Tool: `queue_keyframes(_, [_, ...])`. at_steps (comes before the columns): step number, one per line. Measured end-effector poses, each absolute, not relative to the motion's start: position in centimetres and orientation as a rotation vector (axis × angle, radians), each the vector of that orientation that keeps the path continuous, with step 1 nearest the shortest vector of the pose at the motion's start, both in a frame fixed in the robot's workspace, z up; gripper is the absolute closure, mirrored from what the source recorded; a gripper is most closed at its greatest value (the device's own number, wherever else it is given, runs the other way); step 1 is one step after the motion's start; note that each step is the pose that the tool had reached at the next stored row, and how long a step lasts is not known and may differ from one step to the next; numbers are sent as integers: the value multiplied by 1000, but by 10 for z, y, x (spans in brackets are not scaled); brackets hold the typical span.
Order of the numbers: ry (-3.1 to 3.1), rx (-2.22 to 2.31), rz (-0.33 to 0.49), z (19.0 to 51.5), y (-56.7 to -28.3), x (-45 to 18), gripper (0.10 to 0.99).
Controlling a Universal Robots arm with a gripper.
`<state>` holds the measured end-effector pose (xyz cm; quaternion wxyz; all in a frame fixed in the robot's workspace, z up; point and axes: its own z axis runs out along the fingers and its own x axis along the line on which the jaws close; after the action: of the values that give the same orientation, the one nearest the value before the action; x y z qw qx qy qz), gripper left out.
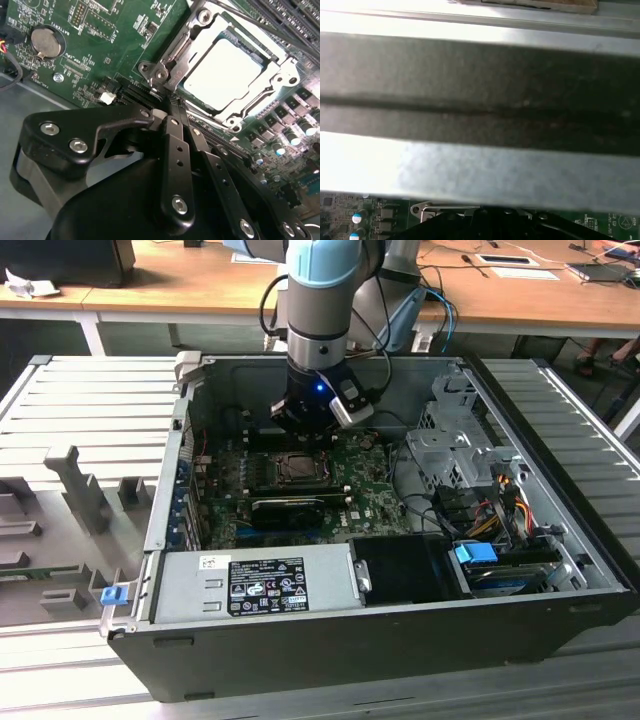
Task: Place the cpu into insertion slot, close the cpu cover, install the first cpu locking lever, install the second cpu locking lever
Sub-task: 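Install the first cpu locking lever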
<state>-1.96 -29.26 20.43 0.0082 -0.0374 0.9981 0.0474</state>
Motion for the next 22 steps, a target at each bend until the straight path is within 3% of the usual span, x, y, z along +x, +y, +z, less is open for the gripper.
queue_keyframes(7, [3122, -117, 114, 201, -293, -20, 980])
queue_keyframes(11, [3118, -117, 165, 199, -292, -20, 980])
queue_keyframes(22, [3118, -117, 162, 220, -294, -20, 980])
